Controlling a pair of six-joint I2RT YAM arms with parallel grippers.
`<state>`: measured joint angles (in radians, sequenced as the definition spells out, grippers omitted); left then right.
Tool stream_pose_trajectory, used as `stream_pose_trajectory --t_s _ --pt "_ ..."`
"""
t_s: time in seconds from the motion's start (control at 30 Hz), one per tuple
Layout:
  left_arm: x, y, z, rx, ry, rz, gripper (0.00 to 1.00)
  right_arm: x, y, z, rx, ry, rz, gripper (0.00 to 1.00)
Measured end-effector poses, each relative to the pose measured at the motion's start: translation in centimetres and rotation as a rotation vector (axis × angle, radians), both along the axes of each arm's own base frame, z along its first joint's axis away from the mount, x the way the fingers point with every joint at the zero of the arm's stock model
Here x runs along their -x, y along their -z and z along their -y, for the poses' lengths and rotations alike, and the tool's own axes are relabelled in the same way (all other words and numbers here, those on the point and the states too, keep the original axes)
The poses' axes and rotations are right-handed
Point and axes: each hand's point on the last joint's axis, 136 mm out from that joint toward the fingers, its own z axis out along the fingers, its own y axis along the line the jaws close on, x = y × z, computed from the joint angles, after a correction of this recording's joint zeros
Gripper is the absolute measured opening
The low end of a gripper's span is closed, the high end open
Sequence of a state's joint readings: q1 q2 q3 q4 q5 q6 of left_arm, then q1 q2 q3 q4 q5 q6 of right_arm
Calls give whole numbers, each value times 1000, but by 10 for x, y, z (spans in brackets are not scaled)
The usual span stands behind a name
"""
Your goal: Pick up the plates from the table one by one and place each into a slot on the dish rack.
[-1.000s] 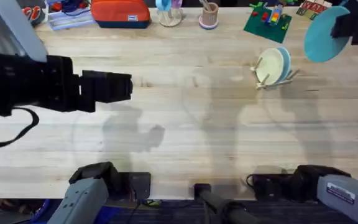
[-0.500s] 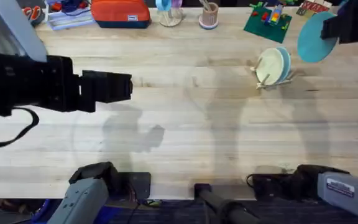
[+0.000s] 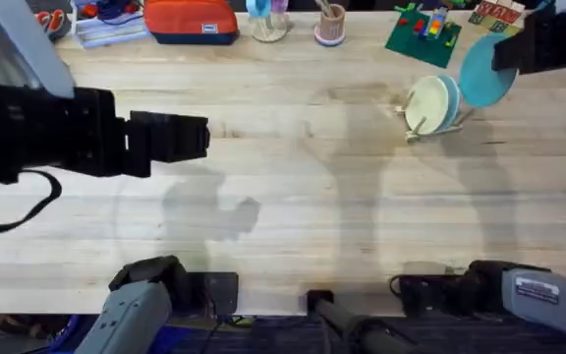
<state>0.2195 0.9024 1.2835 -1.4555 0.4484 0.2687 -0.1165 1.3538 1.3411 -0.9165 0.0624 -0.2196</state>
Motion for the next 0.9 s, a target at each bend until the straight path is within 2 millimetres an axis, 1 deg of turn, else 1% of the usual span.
stream_pose_trajectory --t_s 0.3,0.57,0.77,0.9 --pt "0 0 0 0 0 0 993 -5 15 1 1 -11 -48 30" --pt "0 0 0 0 0 0 993 -6 18 1 3 -14 -49 30" --pt "0 0 0 0 0 0 993 -8 27 1 3 -15 -48 31" --pt "0 0 0 0 0 0 993 -8 29 1 3 -15 -48 30"
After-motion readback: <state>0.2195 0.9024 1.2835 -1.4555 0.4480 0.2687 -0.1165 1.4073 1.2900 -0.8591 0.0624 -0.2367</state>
